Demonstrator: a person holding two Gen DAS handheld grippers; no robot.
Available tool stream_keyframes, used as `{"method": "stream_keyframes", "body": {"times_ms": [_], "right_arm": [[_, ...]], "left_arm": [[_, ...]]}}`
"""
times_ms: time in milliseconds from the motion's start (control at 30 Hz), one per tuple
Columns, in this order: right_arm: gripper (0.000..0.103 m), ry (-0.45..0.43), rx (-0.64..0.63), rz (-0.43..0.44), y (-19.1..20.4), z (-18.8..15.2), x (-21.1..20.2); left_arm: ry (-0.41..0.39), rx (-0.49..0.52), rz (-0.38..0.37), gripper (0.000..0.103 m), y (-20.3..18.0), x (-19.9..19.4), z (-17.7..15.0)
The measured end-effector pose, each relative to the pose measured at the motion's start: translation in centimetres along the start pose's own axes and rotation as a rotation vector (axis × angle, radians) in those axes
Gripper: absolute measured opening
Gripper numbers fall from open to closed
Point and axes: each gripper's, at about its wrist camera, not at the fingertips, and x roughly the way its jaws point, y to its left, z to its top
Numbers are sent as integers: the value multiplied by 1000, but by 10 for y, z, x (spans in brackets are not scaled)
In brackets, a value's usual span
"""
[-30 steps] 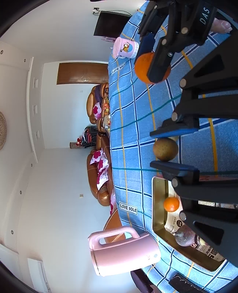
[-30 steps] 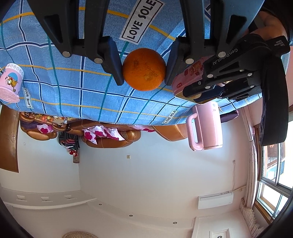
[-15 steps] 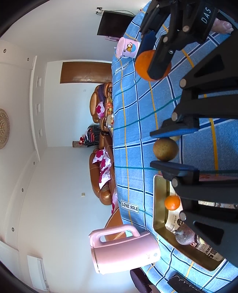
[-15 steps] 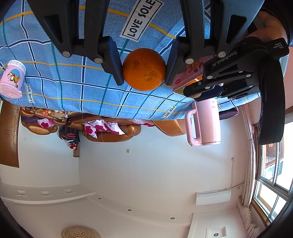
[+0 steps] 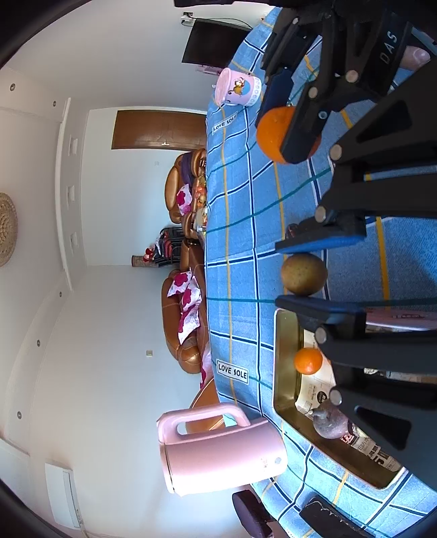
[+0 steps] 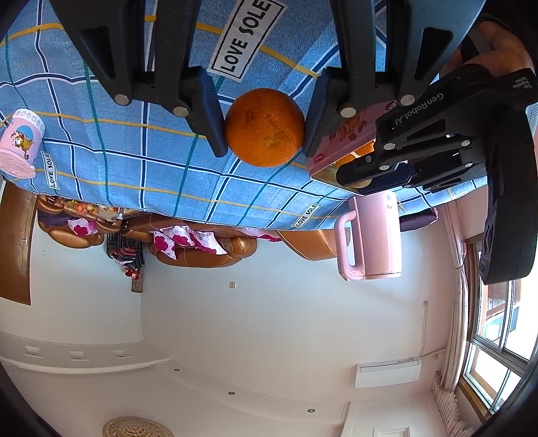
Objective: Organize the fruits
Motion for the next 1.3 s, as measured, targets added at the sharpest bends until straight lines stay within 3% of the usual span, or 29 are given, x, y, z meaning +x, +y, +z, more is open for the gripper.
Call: {"method": "stream_keyframes", "body": {"times_ms": [1300], "right_arm": [[48, 17, -72, 186, 82, 21, 38]], "left_arm": [[54, -77, 190, 26, 88, -23, -12]]}}
